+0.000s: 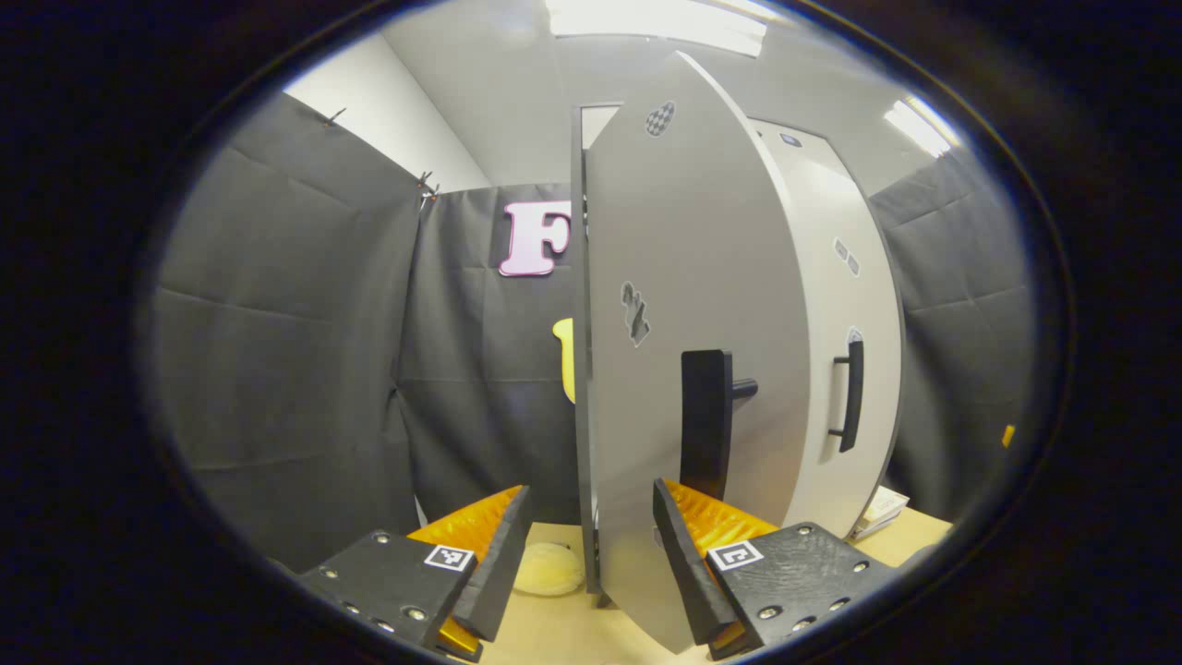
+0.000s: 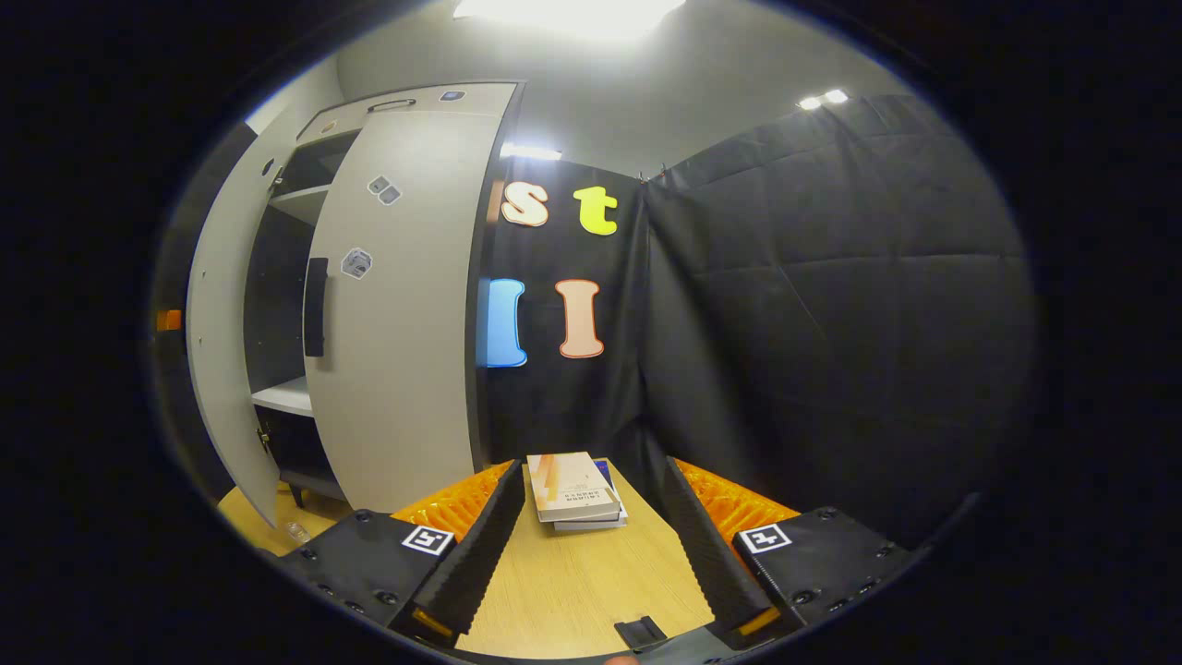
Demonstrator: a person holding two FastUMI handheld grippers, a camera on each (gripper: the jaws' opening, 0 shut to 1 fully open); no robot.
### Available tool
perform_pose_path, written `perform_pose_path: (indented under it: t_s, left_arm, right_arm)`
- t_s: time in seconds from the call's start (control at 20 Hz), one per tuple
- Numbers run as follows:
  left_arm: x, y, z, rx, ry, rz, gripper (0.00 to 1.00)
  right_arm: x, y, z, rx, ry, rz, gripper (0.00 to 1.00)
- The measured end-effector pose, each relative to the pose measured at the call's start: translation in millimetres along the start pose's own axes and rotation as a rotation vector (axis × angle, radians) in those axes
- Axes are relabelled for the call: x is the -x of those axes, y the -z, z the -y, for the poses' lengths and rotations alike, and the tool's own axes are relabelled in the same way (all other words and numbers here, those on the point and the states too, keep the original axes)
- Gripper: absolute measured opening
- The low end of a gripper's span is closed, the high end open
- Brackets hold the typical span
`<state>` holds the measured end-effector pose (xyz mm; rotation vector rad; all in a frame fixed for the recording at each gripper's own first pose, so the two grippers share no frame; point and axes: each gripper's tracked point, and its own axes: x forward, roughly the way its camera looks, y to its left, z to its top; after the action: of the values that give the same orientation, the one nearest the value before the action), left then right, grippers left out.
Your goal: Grasp the bottle in the cabinet with the left hand and place it on the coaster, then close the right door with the right hand and the left door with the left hand.
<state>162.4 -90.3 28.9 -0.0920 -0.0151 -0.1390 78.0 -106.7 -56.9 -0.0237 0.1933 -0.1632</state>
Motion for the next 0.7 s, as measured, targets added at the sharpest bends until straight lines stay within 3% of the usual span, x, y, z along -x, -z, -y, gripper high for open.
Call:
perform_pose_path:
  t_s: [0.5,0.55,0.7]
  left_arm:
    - [-21.6,1.6,52.7,0.055,0.107,0.007,0.76]
    - [-26.0,1.4,60.0,0.051,0.117,0.009,0.76]
    - [-44.4,1.4,78.5,0.027,0.136,0.008,0.76]
  right_arm:
    - [13.4,6.7,7.8,0.014,0.011,-0.018,0.96]
    - [13.8,7.9,8.2,0.017,0.014,-0.022,0.92]
    - [17.8,14.0,12.0,0.011,0.017,-0.040,0.96]
